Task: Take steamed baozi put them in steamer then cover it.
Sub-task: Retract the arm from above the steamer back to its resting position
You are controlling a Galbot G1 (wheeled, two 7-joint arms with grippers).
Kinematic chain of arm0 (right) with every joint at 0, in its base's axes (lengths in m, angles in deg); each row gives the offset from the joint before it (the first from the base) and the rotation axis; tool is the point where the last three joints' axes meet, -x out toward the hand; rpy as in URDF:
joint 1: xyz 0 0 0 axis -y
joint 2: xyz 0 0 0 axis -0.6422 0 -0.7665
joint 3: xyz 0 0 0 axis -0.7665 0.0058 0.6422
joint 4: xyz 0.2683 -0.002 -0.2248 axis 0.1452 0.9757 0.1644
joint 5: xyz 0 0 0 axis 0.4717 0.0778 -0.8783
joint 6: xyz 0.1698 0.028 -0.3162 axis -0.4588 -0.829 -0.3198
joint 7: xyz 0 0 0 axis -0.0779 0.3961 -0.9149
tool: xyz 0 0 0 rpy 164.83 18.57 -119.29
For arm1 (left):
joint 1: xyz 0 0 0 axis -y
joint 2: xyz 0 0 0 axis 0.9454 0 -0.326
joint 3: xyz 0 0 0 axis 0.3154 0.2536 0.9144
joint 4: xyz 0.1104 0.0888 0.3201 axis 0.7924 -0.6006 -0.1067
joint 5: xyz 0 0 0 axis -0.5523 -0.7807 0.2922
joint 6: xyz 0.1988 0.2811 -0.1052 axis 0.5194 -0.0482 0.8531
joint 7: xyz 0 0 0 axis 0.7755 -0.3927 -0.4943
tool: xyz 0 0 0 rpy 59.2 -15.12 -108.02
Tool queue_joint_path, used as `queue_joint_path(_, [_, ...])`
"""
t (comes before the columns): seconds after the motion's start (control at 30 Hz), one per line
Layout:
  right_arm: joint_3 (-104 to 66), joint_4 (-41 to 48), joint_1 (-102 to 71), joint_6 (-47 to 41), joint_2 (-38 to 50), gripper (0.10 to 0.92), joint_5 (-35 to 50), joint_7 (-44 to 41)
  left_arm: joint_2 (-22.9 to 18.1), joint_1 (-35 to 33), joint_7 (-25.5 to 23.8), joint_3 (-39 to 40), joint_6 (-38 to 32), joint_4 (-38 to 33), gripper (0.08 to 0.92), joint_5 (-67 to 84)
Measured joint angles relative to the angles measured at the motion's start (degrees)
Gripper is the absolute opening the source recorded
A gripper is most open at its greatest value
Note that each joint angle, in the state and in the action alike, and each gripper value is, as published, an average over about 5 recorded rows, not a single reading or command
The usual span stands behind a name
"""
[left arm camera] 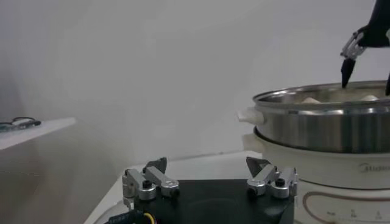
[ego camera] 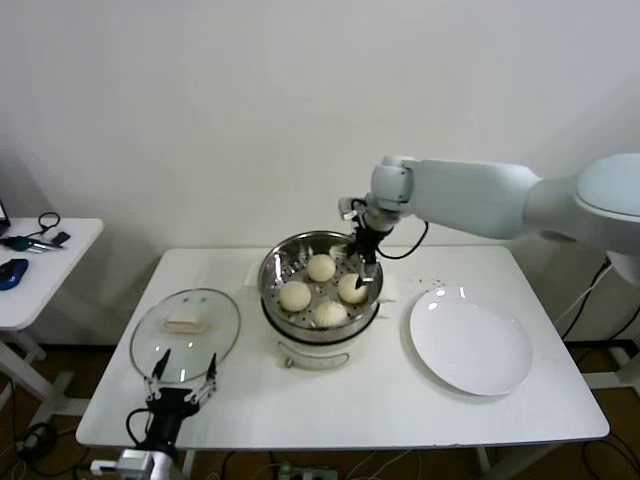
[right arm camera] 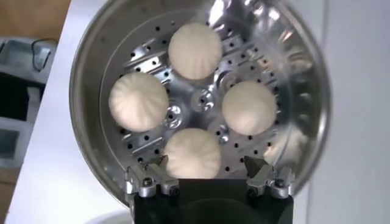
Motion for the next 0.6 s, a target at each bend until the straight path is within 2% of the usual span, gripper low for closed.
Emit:
queue_joint_path(0.33, [-8.3, -4.5, -2.5, 9.0, 10.0, 0.823, -2.2, 10.4, -0.7, 0.4, 0.0, -0.6, 0.2, -0.9, 0.823, -1.9])
queue_joint_path(0.6, [-23.7, -10.7, -14.2, 14.8, 21.0, 0.823, -4.8, 22.2, -1.5, 0.9, 0.0, -0.6, 0.7, -1.5, 0.823, -4.1])
